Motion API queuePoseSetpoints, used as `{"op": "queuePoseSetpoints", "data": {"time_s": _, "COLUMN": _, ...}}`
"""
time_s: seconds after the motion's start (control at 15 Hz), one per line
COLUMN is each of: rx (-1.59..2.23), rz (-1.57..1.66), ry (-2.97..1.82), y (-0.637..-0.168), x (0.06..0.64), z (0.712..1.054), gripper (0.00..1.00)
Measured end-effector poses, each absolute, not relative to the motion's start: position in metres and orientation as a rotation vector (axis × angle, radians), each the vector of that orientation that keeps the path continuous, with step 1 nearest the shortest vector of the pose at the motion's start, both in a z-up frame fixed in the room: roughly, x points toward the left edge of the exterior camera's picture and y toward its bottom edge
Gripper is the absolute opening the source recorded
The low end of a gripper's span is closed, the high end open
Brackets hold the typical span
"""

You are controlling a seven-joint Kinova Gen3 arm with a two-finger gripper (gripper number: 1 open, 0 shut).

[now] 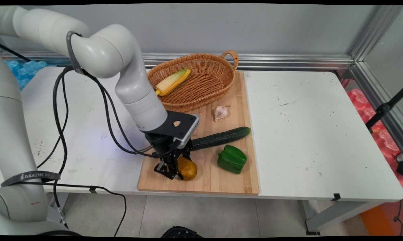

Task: Place the picked object in the vegetable basket

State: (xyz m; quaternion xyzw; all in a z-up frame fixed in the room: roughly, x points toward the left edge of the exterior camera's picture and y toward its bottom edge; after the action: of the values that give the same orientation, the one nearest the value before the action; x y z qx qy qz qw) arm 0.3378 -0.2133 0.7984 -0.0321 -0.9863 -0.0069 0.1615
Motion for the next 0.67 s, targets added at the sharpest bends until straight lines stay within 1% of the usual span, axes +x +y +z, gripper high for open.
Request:
{"op": "queuePoseSetpoints", "data": {"time_s": 0.13, "rx": -0.091, "rz": -0.027, "ry": -2.817, "y": -0.213, "x": 0.339, "z": 0.806, "gripper": 0.0}}
{"op": "queuePoseSetpoints", "data": {"time_s": 0.27, "rx": -0.081, "rz": -0.035, "ry": -2.812, "y": -0.213, "x": 0.342, "z": 0.821, "gripper": 0.0}}
{"op": "queuePoseSetpoints", "data": {"time_s": 0.53, "rx": -0.018, "rz": -0.017, "ry": -2.795, "y": -0.216, "x": 0.354, "z": 0.863, "gripper": 0.0}}
{"op": "queuePoseSetpoints", "data": {"time_s": 0.67, "rx": 0.083, "rz": 0.019, "ry": -2.779, "y": -0.222, "x": 0.365, "z": 0.886, "gripper": 0.0}}
